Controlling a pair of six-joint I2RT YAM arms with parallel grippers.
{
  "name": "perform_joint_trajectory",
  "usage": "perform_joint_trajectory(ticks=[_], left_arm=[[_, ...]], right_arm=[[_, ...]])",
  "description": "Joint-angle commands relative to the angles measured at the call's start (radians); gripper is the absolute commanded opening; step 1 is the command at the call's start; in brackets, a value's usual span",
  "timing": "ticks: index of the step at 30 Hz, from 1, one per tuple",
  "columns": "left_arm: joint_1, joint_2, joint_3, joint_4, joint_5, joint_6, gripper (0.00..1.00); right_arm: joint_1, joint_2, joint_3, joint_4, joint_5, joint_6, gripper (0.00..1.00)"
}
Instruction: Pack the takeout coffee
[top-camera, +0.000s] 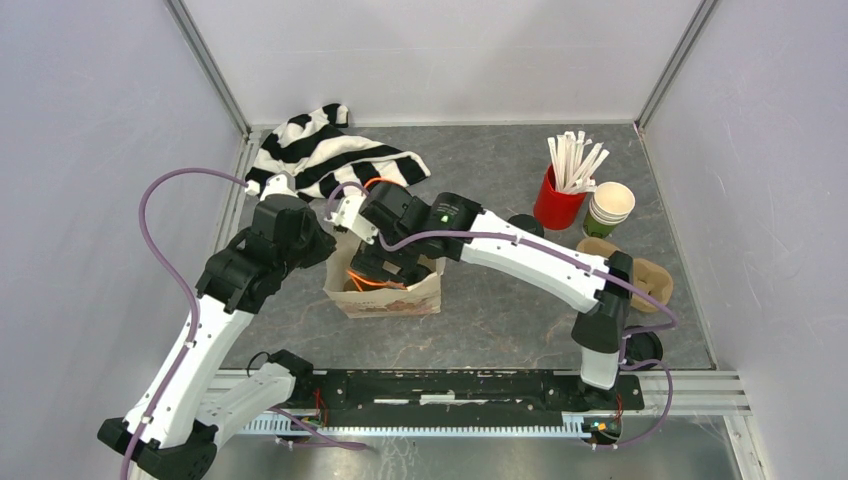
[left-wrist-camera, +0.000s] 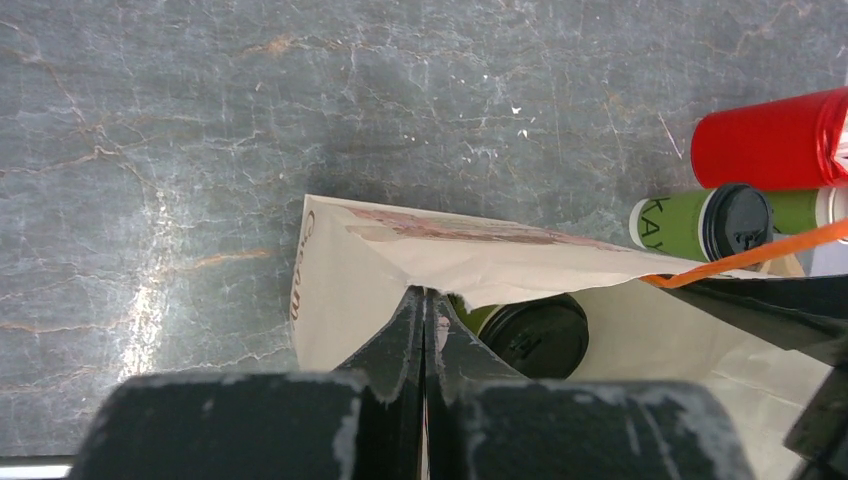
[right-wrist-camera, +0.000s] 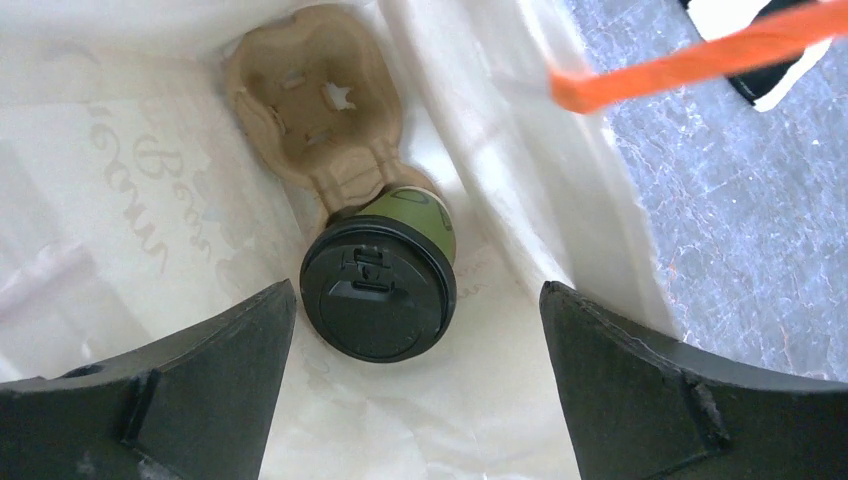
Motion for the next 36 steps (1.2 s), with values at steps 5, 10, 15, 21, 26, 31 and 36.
perform_joint_trajectory(ticks=[5,10,15,21,26,31,36], left_arm=[[-0.003,-0.013,0.014,0.000,0.029,-0.052,0.03],[-0.003,-0.018,0.018,-0.017,0.033,-0.055,0.09],[-0.003,-0.017,0.015,-0.035,0.048,-0.070,0.10],[-0.003,-0.010,0.026,-0.048,0.037,-0.081,0.11],[-0.001,0.017,0.047,-0.071,0.047,-0.083,0.10],[-0.001,0.033,0.046,-0.076,0.068,-0.096,0.09],[-0.002,0.048,0.057,-0.090,0.079,-0.105,0.09]], right_arm=[[0.012,-0.081,0.153,-0.022,0.066,0.102,0.98],[0.007,-0.215,0.167,0.019,0.200,0.184,0.98],[-0.020,-0.365,0.107,0.002,0.285,0.255,0.98],[-0.032,-0.735,-0.524,0.201,0.207,0.217,0.98],[-0.031,-0.883,-0.933,0.470,-0.072,0.257,0.98],[-0.015,-0.924,-1.241,0.921,-0.095,0.373,0.98],[-0.015,-0.864,-1.422,1.225,0.040,0.493,0.98]])
